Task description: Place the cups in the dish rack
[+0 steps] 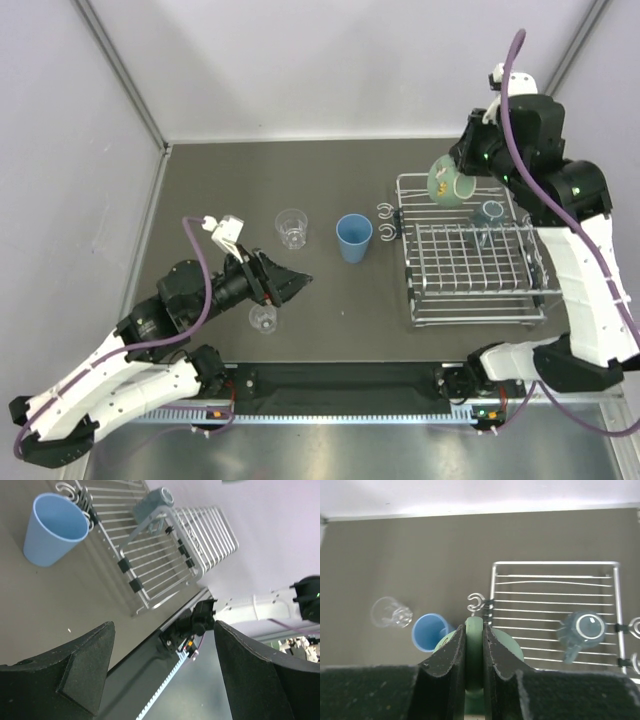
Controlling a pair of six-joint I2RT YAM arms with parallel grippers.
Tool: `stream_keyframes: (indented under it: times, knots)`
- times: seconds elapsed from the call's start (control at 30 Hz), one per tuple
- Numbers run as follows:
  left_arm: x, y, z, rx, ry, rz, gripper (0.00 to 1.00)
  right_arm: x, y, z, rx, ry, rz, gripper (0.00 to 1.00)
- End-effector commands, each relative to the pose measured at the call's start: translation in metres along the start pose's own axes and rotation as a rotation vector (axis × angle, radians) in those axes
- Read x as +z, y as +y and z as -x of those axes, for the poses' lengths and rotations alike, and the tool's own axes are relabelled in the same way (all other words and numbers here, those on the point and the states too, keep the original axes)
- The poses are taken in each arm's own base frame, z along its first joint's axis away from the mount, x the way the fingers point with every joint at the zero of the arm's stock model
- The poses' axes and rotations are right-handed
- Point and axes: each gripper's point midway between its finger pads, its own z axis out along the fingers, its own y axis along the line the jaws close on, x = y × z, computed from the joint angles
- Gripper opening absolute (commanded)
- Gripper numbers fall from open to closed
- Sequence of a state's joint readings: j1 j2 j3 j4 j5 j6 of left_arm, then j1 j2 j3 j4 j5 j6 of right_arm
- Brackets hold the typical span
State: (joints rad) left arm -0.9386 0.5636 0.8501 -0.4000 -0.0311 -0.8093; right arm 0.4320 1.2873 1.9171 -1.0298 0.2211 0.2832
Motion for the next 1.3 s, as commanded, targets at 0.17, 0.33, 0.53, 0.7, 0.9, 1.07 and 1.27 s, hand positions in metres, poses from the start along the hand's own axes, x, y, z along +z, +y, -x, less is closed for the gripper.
stream_keyframes:
  times: [0.17, 0.33, 0.53, 0.7, 0.9, 1.07, 1.27]
  knots:
    - [-0.004, -0.006, -0.021, -0.017, 0.074, -0.079, 0.85, 0.047, -0.033, 0.013, 0.039, 0.083, -0.089, 0.00]
    - [-0.012, -0.001, -0.027, -0.019, 0.071, -0.089, 0.85, 0.078, -0.046, 0.005, 0.063, 0.154, -0.133, 0.00]
    - [-0.019, 0.006, -0.032, -0.022, 0.074, -0.084, 0.85, 0.116, -0.058, -0.017, 0.073, 0.270, -0.160, 0.00]
    - [-0.025, 0.012, -0.031, -0.011, 0.054, -0.062, 0.85, 0.147, -0.067, -0.038, 0.044, 0.347, -0.198, 0.00]
    - [-0.031, 0.018, -0.027, 0.007, 0.036, -0.032, 0.85, 0.166, -0.075, -0.073, 0.022, 0.450, -0.218, 0.00]
    - [-0.032, 0.020, -0.027, 0.012, 0.033, -0.026, 0.85, 0.174, -0.084, -0.111, -0.010, 0.538, -0.232, 0.00]
    - [-0.031, 0.021, -0.029, 0.009, 0.038, -0.021, 0.85, 0.180, -0.093, -0.146, -0.033, 0.614, -0.255, 0.00]
